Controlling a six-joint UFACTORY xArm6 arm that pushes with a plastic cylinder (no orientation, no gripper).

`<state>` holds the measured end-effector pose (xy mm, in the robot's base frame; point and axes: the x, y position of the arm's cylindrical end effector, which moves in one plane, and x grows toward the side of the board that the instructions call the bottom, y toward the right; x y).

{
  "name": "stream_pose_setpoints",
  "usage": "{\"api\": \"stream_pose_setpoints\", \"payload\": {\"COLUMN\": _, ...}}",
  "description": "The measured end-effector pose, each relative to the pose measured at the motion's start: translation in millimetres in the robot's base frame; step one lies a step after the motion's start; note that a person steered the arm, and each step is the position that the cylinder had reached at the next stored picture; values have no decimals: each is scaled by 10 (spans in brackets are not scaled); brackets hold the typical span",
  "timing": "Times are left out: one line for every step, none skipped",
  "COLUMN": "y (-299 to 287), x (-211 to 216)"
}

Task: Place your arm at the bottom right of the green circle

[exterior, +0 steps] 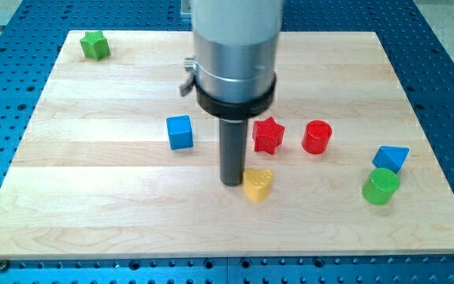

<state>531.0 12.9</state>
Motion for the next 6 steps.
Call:
{"api": "stream_pose_setpoints", "payload": {"y": 132, "x": 347}}
{"api": "stream_pose_setpoints", "payload": {"y": 726, "x": 574}}
{"api": "stream_pose_setpoints", "payload": {"y": 1457, "x": 761}}
{"api": "stream_pose_setpoints", "payload": {"y": 2023, "x": 675}}
{"api": "stream_pose_setpoints", "payload": {"y": 2095, "x": 173}}
{"api": "stream_pose_setpoints", "payload": {"y": 2088, "x": -281}}
